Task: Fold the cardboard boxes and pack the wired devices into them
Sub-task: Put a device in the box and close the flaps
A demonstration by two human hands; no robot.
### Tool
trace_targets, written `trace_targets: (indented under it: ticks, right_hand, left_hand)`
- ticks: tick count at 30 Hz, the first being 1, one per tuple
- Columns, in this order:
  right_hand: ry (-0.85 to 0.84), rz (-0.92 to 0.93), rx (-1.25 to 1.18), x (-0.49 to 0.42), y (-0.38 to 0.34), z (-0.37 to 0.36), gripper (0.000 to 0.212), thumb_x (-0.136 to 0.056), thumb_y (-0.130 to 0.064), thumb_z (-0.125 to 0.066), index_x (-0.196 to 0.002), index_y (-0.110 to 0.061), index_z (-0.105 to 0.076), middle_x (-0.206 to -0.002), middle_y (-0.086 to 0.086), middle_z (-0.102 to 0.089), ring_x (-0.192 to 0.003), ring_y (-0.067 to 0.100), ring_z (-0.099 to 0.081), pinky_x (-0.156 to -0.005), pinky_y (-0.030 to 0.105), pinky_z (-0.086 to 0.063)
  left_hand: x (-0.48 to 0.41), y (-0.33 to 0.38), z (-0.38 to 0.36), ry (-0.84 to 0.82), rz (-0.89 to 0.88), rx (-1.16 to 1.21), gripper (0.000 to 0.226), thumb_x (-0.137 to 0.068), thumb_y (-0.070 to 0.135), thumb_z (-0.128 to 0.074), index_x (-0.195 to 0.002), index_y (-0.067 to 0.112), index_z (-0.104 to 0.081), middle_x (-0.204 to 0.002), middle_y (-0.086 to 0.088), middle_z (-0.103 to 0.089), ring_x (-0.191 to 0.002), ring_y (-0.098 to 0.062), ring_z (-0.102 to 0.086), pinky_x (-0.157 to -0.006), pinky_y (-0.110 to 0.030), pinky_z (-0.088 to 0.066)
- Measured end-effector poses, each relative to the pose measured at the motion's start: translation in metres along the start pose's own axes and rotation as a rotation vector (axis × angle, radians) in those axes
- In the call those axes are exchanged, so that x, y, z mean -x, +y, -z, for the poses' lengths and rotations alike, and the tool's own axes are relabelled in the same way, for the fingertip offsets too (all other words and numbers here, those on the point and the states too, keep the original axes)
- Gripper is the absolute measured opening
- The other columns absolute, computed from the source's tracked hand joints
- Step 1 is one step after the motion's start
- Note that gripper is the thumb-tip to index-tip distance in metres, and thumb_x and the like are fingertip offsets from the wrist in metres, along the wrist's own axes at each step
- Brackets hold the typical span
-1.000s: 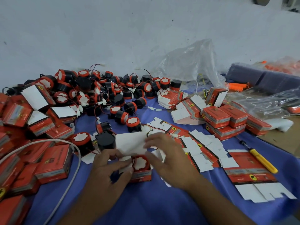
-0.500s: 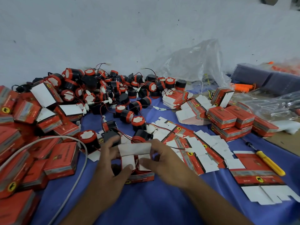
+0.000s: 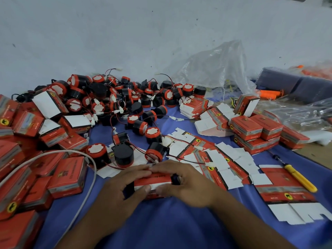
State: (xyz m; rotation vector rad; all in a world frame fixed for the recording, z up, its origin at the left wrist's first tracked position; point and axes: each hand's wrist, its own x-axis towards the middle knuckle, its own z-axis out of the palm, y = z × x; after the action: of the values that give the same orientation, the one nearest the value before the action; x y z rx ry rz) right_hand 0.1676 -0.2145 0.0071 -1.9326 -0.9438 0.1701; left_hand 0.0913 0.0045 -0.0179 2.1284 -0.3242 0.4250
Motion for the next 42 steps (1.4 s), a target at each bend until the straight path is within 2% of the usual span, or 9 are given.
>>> trace_targets:
  ticks: [2,5,8,11,14,21,30,37,42]
  right_hand:
    - [-0.009,-0.002,-0.046,-0.0017,-0.0008,-0.0013,0.041,-0.090,-0.026,-0.076,-0.130,-0.020,-0.067,-0.119,-0.027,-0.065,-0.115,-0.003,-0.061,-0.094,0.012,-0.045]
    - [0.006,0.016,-0.042,-0.0023,-0.0023,-0.0046,0.035,-0.097,-0.032,-0.066,-0.131,-0.022,-0.068,-0.124,-0.017,-0.069,-0.116,0.002,-0.063,-0.097,0.020,-0.049]
    - [0.002,0.003,0.041,-0.0013,-0.0024,-0.0054,0.035,-0.102,-0.039,-0.056,-0.134,-0.028,-0.065,-0.119,-0.009,-0.072,-0.107,0.012,-0.068,-0.091,0.039,-0.055]
    - [-0.030,-0.026,0.079,-0.0004,-0.0024,-0.0052,0.036,-0.103,-0.048,-0.049,-0.135,-0.039,-0.061,-0.116,-0.012,-0.073,-0.101,0.016,-0.069,-0.084,0.045,-0.057]
    - [-0.017,-0.043,0.050,-0.0004,-0.0029,-0.0060,0.036,-0.103,-0.050,-0.048,-0.135,-0.040,-0.061,-0.116,-0.008,-0.073,-0.103,0.016,-0.069,-0.084,0.045,-0.058]
    - [0.051,-0.019,0.003,0.0030,-0.0004,-0.0065,0.032,-0.103,-0.037,-0.055,-0.131,-0.028,-0.067,-0.120,-0.012,-0.071,-0.111,0.007,-0.065,-0.093,0.034,-0.055]
    - [0.057,0.042,0.012,0.0017,-0.0003,-0.0063,0.031,-0.101,-0.028,-0.060,-0.130,-0.018,-0.068,-0.128,-0.009,-0.068,-0.121,0.002,-0.060,-0.102,0.028,-0.050]
    - [0.024,0.138,0.121,0.0024,-0.0046,-0.0064,0.033,-0.103,-0.022,-0.058,-0.133,-0.011,-0.065,-0.139,-0.001,-0.062,-0.133,0.003,-0.051,-0.111,0.028,-0.043]
    - [-0.021,0.205,0.285,0.0059,-0.0024,-0.0063,0.033,-0.103,-0.019,-0.058,-0.135,-0.011,-0.064,-0.149,0.004,-0.053,-0.138,0.008,-0.047,-0.115,0.025,-0.037]
  left_hand:
    - [-0.0015,0.0014,0.0008,0.022,-0.009,0.006,0.034,-0.088,0.050,-0.060,-0.121,0.056,-0.059,-0.128,0.030,-0.059,-0.123,0.006,-0.053,-0.098,-0.018,-0.046]
    - [-0.0016,0.0024,0.0024,0.038,-0.011,0.044,0.031,-0.091,0.045,-0.062,-0.121,0.054,-0.061,-0.125,0.031,-0.062,-0.120,0.008,-0.054,-0.093,-0.009,-0.046]
    - [-0.0003,0.0026,0.0013,0.022,0.005,0.095,0.031,-0.094,0.030,-0.059,-0.120,0.047,-0.065,-0.118,0.024,-0.067,-0.112,0.004,-0.061,-0.083,-0.009,-0.050]
    - [-0.0008,0.0037,0.0014,0.010,0.071,0.170,0.030,-0.091,0.031,-0.059,-0.115,0.047,-0.064,-0.113,0.020,-0.070,-0.105,-0.001,-0.066,-0.078,-0.015,-0.055]
    - [-0.0007,0.0022,0.0026,-0.013,0.102,0.206,0.032,-0.088,0.037,-0.063,-0.118,0.047,-0.062,-0.118,0.018,-0.068,-0.107,-0.003,-0.065,-0.080,-0.021,-0.057]
    - [-0.0001,0.0053,0.0004,-0.004,0.027,0.171,0.040,-0.085,0.033,-0.067,-0.121,0.050,-0.060,-0.122,0.024,-0.065,-0.113,0.005,-0.060,-0.086,-0.014,-0.052]
    - [0.0003,0.0083,-0.0022,0.044,0.063,0.279,0.032,-0.087,0.023,-0.062,-0.110,0.044,-0.069,-0.116,0.022,-0.068,-0.109,0.000,-0.063,-0.079,-0.015,-0.055]
    - [-0.0005,0.0069,-0.0013,0.065,0.017,0.103,0.028,-0.088,0.028,-0.059,-0.109,0.040,-0.072,-0.123,0.035,-0.060,-0.124,0.009,-0.051,-0.099,-0.013,-0.046]
    - [0.0001,0.0057,0.0065,0.003,-0.123,-0.128,0.031,-0.088,0.024,-0.068,-0.118,0.022,-0.072,-0.130,0.024,-0.061,-0.136,0.003,-0.041,-0.109,-0.015,-0.036]
